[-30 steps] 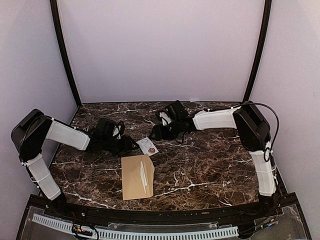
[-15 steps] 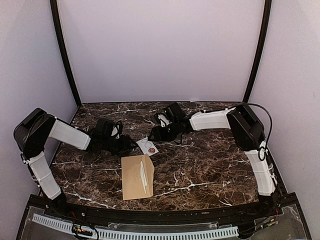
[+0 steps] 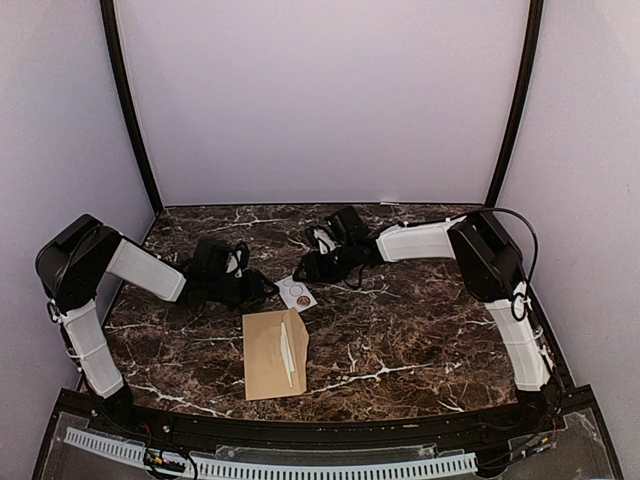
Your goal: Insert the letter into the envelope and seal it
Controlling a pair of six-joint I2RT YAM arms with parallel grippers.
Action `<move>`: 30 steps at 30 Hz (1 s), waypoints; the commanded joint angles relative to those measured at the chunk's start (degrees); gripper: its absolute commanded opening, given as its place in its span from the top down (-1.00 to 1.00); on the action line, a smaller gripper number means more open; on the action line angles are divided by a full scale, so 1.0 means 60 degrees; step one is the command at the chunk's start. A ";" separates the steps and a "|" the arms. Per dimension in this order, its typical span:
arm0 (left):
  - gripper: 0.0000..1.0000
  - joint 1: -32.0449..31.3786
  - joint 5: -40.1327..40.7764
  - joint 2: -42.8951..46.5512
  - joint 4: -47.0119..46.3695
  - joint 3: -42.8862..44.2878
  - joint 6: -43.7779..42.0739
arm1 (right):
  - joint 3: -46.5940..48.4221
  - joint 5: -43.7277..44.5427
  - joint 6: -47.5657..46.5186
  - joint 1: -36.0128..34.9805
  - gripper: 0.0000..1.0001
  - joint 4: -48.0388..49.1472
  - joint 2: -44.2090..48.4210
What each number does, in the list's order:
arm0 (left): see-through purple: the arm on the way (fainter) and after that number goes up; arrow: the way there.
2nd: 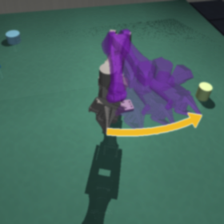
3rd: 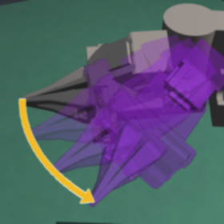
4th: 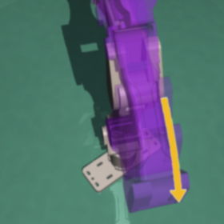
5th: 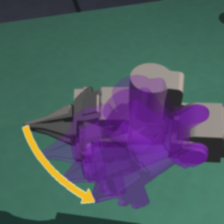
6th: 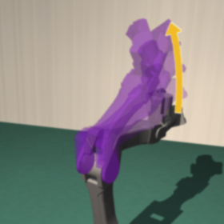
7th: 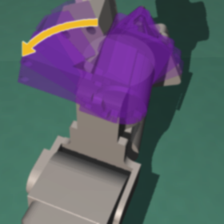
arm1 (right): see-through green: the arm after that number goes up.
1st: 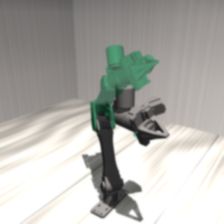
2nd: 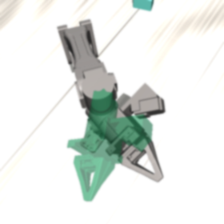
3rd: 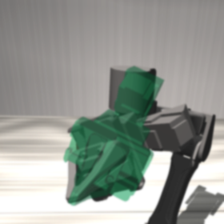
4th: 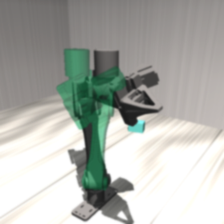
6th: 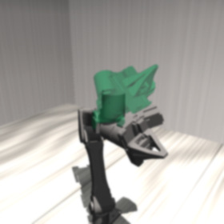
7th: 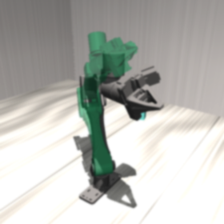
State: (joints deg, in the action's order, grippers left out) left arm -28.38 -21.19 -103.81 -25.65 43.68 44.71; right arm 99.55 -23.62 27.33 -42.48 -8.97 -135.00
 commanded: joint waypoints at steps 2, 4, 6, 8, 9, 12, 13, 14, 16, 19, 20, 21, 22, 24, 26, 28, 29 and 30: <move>0.01 0.0043 -0.0535 -0.0401 -0.0575 -0.0001 0.0360 | -0.0224 -0.0539 0.0254 0.0034 -0.05 0.0069 -0.0327; 0.06 0.0023 -0.0732 -0.0536 -0.0806 0.0000 0.0496 | -0.0397 -0.0668 0.0367 0.0034 0.01 0.0229 -0.0280; 0.10 -0.0004 -0.0901 -0.0695 -0.1008 0.0024 0.0590 | -0.0533 -0.0786 0.0483 0.0034 0.05 0.0373 -0.0262; 0.12 -0.0081 -0.0992 -0.0832 -0.1146 0.0042 0.0647 | -0.0700 -0.0978 0.0630 0.0038 0.09 0.0561 -0.0237; 0.14 -0.0100 -0.1038 -0.0906 -0.1237 0.0054 0.0670 | -0.0775 -0.1075 0.0718 0.0034 0.10 0.0688 -0.0224; 0.17 -0.0145 -0.1036 -0.0973 -0.1338 0.0058 0.0738 | -0.0910 -0.1265 0.0904 0.0042 0.12 0.0934 -0.0191; 0.18 -0.0146 -0.1020 -0.0985 -0.1391 0.0055 0.0752 | -0.0917 -0.1304 0.0952 0.0029 0.13 0.0971 -0.0191; 0.18 -0.0147 -0.1014 -0.0990 -0.1429 0.0057 0.0777 | -0.0928 -0.1359 0.0996 0.0024 0.13 0.1016 -0.0191; 0.20 -0.0160 -0.1017 -0.1016 -0.1587 0.0053 0.0836 | -0.0957 -0.1516 0.1103 0.0023 0.16 0.1134 -0.0202; 0.24 -0.0170 -0.1036 -0.1066 -0.1741 0.0103 0.0891 | -0.1004 -0.1665 0.1220 0.0020 0.18 0.1294 -0.0215; 0.24 -0.0175 -0.1030 -0.1074 -0.1751 0.0125 0.0896 | -0.1005 -0.1680 0.1240 0.0019 0.20 0.1304 -0.0219; 0.25 -0.0176 -0.1036 -0.1098 -0.1776 0.0136 0.0916 | -0.1005 -0.1690 0.1245 0.0019 0.21 0.1307 -0.0220; 0.27 -0.0177 -0.1038 -0.1108 -0.1790 0.0155 0.0929 | -0.1013 -0.1713 0.1260 0.0019 0.21 0.1309 -0.0220; 0.28 -0.0177 -0.1018 -0.1113 -0.1902 0.0160 0.0972 | -0.1027 -0.1745 0.1277 0.0012 0.22 0.1325 -0.0216; 0.29 -0.0188 -0.1003 -0.1141 -0.1992 0.0161 0.1039 | -0.1047 -0.1787 0.1295 0.0005 0.24 0.1353 -0.0211; 0.31 -0.0199 -0.0985 -0.1170 -0.2113 0.0174 0.1108 | -0.1062 -0.1817 0.1290 -0.0007 0.26 0.1363 -0.0218; 0.31 -0.0204 -0.0982 -0.1177 -0.2157 0.0175 0.1156 | -0.1075 -0.1831 0.1302 -0.0010 0.26 0.1385 -0.0209; 0.33 -0.0213 -0.0951 -0.1209 -0.2237 0.0194 0.1173 | -0.1091 -0.1859 0.1315 -0.0017 0.26 0.1397 -0.0204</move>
State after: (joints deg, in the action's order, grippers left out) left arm -29.17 -27.07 -110.37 -37.45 44.10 50.89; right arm 94.26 -33.76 34.63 -42.22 -0.56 -135.13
